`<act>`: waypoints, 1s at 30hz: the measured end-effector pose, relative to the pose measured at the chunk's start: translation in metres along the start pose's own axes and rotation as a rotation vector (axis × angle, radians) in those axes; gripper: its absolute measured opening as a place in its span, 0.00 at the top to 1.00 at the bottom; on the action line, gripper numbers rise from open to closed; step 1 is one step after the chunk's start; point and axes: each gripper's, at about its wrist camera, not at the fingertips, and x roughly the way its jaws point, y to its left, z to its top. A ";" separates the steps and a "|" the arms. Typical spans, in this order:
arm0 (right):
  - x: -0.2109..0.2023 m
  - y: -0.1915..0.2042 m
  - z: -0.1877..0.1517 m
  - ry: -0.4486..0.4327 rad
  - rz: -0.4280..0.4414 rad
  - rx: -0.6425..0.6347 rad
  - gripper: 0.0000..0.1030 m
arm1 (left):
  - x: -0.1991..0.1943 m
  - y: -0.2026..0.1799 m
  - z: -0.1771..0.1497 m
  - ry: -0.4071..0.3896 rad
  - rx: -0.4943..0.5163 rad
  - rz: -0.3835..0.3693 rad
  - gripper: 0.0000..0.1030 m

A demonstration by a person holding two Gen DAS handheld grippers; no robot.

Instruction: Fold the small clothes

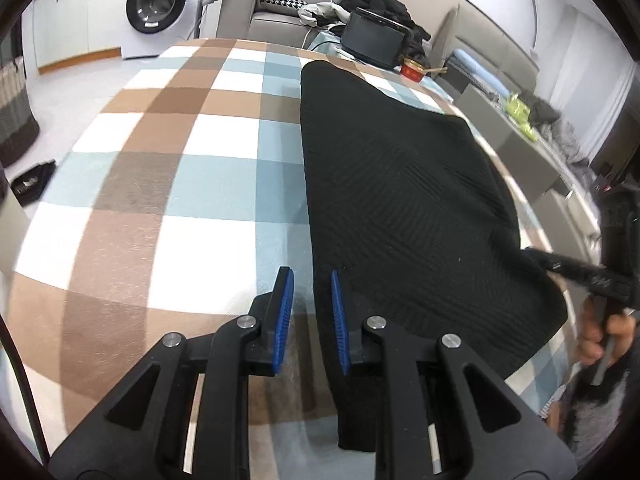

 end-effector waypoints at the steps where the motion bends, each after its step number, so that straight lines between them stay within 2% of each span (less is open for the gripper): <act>1: -0.007 -0.002 -0.002 -0.014 0.012 0.011 0.66 | -0.002 -0.001 0.000 -0.006 0.007 0.003 0.85; 3: -0.022 0.001 -0.011 -0.047 0.063 0.008 0.66 | -0.008 -0.007 0.001 -0.028 0.026 -0.017 0.81; 4: -0.026 0.005 -0.015 -0.055 0.091 0.000 0.66 | -0.011 -0.011 0.001 -0.039 0.039 -0.030 0.74; 5: -0.027 0.010 -0.018 -0.054 0.130 -0.007 0.66 | -0.013 -0.017 0.000 -0.046 0.050 -0.035 0.61; 6: -0.025 0.013 -0.021 -0.043 0.147 -0.012 0.66 | -0.015 -0.022 -0.001 -0.052 0.062 -0.040 0.54; 7: -0.020 0.017 -0.022 -0.025 0.154 -0.016 0.66 | -0.016 -0.028 -0.003 -0.057 0.074 -0.044 0.43; 8: -0.014 0.019 -0.021 -0.008 0.155 -0.017 0.66 | -0.017 -0.032 -0.005 -0.064 0.086 -0.052 0.40; 12: 0.012 0.020 -0.017 0.038 0.204 0.045 0.67 | -0.018 -0.047 -0.011 -0.052 0.119 -0.095 0.40; 14: 0.016 0.019 -0.014 0.042 0.201 0.068 0.88 | -0.016 -0.049 -0.012 -0.046 0.119 -0.099 0.40; 16: 0.006 0.026 -0.014 0.001 0.180 0.039 0.91 | -0.015 -0.049 -0.014 -0.040 0.121 -0.097 0.40; 17: -0.006 0.032 -0.015 -0.049 0.181 0.000 0.92 | -0.015 -0.049 -0.015 -0.038 0.119 -0.097 0.40; 19: -0.020 0.040 -0.019 -0.082 0.132 -0.052 0.92 | -0.015 -0.048 -0.017 -0.035 0.107 -0.103 0.40; 21: -0.019 0.035 -0.027 -0.034 0.066 -0.048 0.92 | -0.013 -0.048 -0.017 -0.028 0.107 -0.103 0.40; 23: -0.011 0.031 -0.035 0.037 0.039 -0.054 0.90 | -0.010 -0.048 -0.018 -0.022 0.114 -0.097 0.40; 24: -0.011 0.027 -0.038 0.034 0.059 -0.043 0.89 | -0.011 -0.050 -0.019 -0.021 0.119 -0.097 0.40; 26: -0.016 0.022 -0.035 0.016 0.119 -0.008 0.82 | -0.012 -0.054 -0.020 -0.025 0.133 -0.106 0.40; 28: -0.016 0.021 -0.027 -0.009 0.141 0.010 0.76 | -0.013 -0.060 -0.021 -0.027 0.152 -0.119 0.40; 30: -0.008 0.018 -0.015 -0.025 0.151 0.030 0.74 | -0.011 -0.066 -0.024 -0.021 0.182 -0.117 0.40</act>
